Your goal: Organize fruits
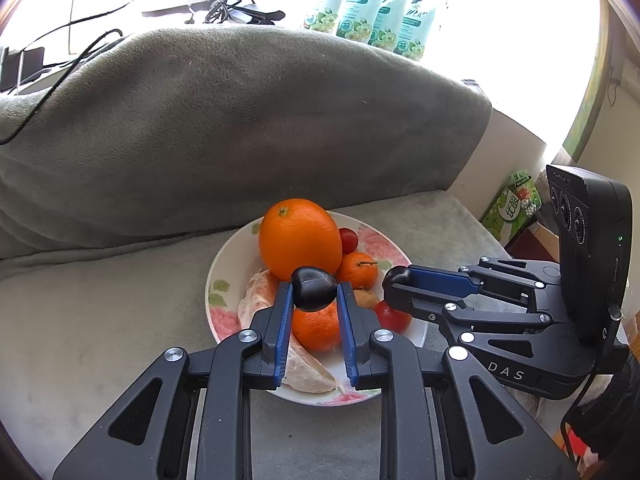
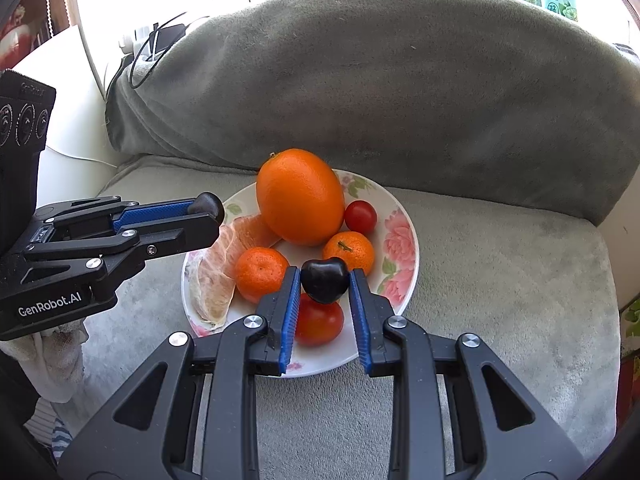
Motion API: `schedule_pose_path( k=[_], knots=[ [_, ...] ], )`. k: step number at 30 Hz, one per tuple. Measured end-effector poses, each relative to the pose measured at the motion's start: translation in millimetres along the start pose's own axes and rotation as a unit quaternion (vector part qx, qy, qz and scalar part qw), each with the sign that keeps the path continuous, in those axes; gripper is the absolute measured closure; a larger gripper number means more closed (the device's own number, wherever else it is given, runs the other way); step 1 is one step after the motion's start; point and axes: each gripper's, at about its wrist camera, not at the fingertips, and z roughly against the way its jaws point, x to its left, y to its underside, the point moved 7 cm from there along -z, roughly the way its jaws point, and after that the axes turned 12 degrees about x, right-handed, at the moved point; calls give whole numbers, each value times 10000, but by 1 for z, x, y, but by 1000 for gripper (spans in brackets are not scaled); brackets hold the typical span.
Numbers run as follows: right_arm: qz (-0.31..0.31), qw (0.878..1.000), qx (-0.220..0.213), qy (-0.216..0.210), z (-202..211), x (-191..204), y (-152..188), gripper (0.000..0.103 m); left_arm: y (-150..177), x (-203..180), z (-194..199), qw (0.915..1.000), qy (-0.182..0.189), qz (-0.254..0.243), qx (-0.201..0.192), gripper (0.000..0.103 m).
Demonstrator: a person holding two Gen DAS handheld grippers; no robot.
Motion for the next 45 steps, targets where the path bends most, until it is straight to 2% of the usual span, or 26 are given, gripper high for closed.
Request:
schedule_pose_path(
  k=[3,5,9,12,15,17,19,22,24,25,26,32,45],
  knots=[
    [5,10000,4,9,0,0,0,75,0,0,0,10000,-11,-18,-14,82],
    [4,10000,-24,29,1,-1,0,57,0,0,0,10000,-19,-17,-26,82],
    [3,10000,-72,40,4,-2,0,54,1,1,1,10000,-44,-4,-43,82],
    [15,10000,-76,57,5,-2,1,54,2,2,3,10000,-54,9,-69,69],
    [26,9999,-73,81,6,-2,2,53,2,1,5,9999,-80,-10,-96,69],
    [28,9999,-78,107,7,-2,3,45,2,1,7,9999,-95,-12,-107,65],
    [32,9999,-96,136,9,-3,5,41,2,1,9,9999,-107,0,-134,55],
    [51,9998,-101,189,12,-3,7,41,2,2,11,9998,-115,33,-171,53],
    [58,9997,-101,220,13,-4,8,37,2,3,12,9997,-125,54,-189,44],
    [57,9996,-110,238,14,-3,8,31,2,3,13,9997,-128,74,-206,39],
    [57,9996,-122,254,15,-4,9,27,3,4,14,9996,-127,91,-223,39],
    [84,9991,-206,349,22,-2,10,16,4,4,18,9994,-200,127,-236,30],
    [64,9980,-384,507,40,7,15,14,15,6,31,9988,-313,251,-282,27]
  ],
)
